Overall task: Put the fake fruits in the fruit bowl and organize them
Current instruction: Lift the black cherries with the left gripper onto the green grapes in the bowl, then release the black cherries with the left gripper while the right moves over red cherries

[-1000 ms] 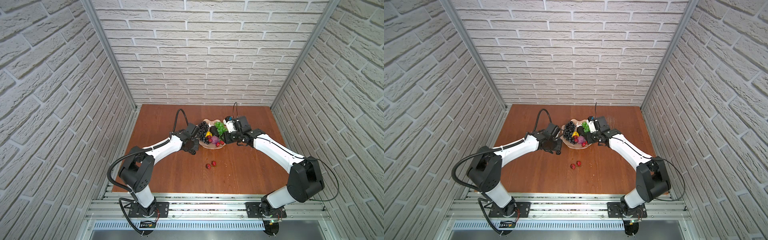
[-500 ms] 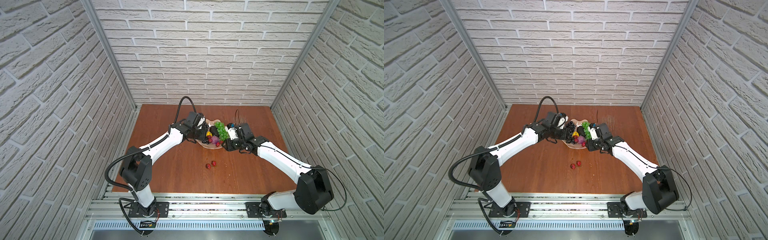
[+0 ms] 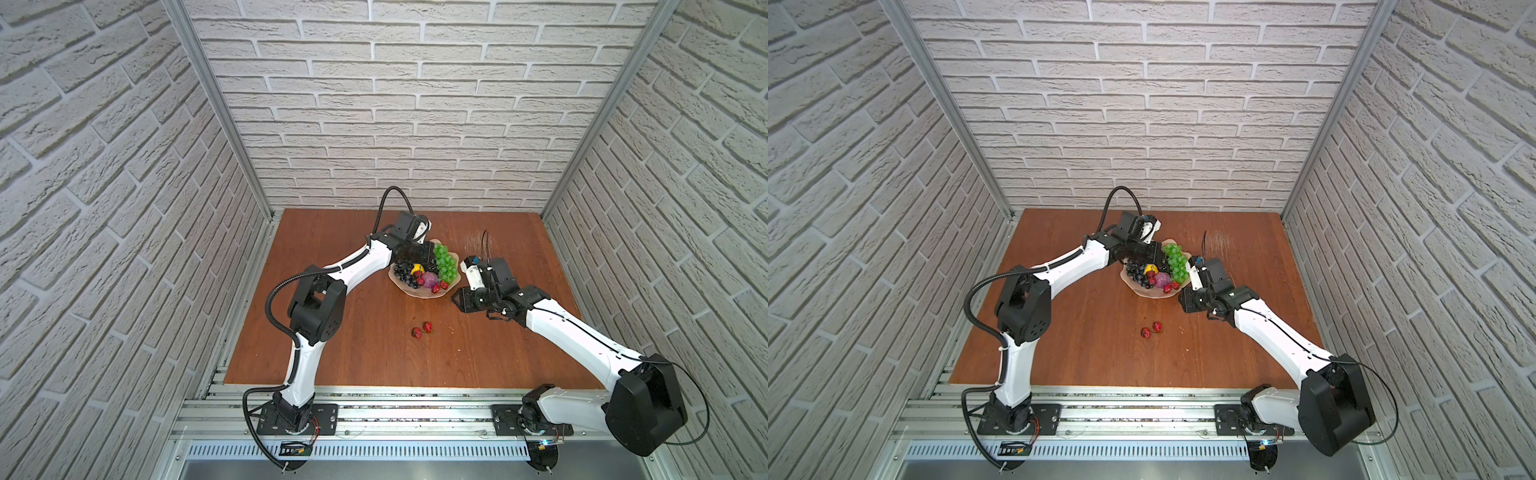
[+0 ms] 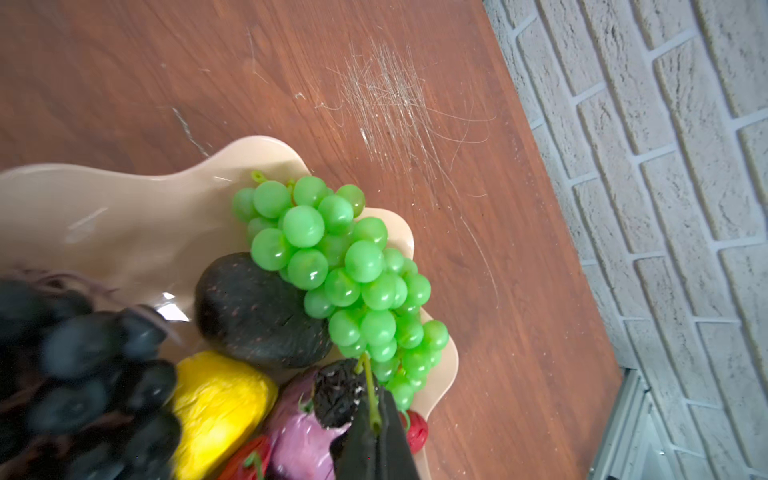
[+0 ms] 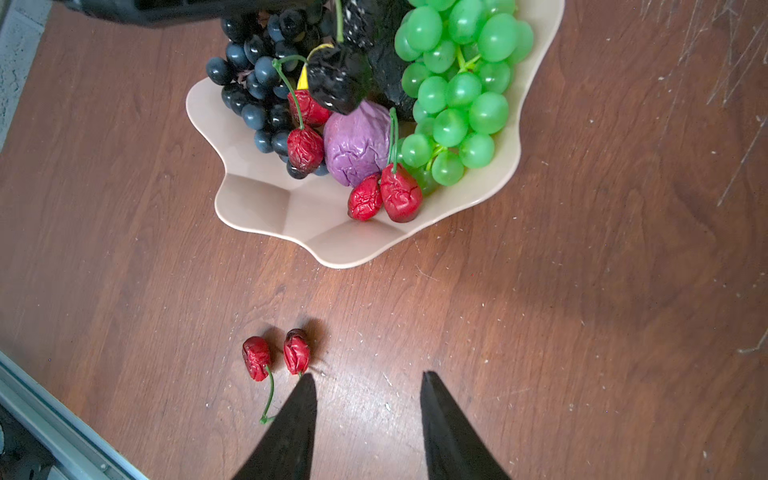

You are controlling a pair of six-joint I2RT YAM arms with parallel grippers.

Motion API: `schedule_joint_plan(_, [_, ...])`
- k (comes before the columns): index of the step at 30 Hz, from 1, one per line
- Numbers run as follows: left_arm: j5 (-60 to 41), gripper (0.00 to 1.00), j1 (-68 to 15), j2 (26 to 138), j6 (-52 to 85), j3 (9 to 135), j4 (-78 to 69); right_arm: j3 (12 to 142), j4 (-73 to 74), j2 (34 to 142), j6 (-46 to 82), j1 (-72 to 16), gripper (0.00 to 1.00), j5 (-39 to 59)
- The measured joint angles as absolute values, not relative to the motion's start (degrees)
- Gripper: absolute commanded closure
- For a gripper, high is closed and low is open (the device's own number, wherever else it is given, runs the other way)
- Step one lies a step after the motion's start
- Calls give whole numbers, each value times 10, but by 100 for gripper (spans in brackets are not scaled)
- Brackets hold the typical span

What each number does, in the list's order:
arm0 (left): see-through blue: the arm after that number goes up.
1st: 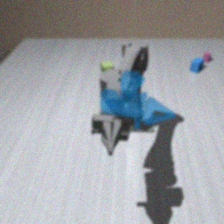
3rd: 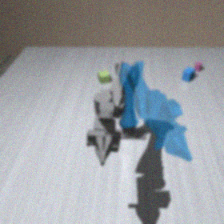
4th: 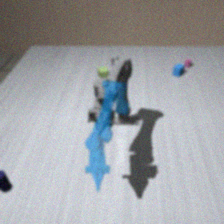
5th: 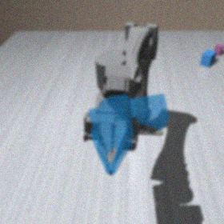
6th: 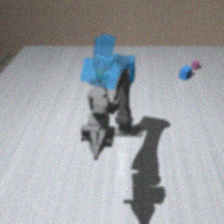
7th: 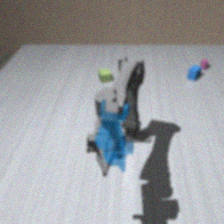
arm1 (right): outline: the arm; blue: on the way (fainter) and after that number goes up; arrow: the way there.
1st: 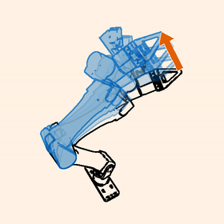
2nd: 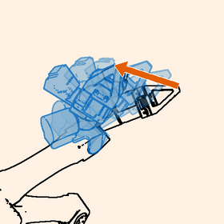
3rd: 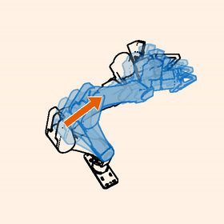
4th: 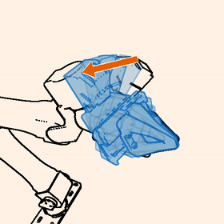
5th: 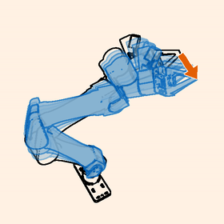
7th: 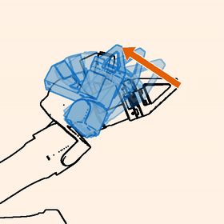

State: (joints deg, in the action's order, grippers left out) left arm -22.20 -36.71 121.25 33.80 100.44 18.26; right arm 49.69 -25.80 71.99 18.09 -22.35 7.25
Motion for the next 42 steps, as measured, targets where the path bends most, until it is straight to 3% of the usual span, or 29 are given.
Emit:
schedule_joint_plan(14, [-237, 99, -377, 1240, 372, 1002, 149, 496, -250, 721, 180, -223, 57, 73])
schedule_joint_plan(25, [-232, 69, -377, 1240, 377, 991, 134, 504, -256, 734, 176, -223, 57, 74])
schedule_joint_plan(35, [-213, 60, -373, 1193, 365, 966, 135, 521, -263, 737, 175, -223, 57, 74])
schedule_joint_plan(42, [-196, 59, -362, 1119, 355, 919, 136, 536, -266, 738, 174, -234, 57, 73])
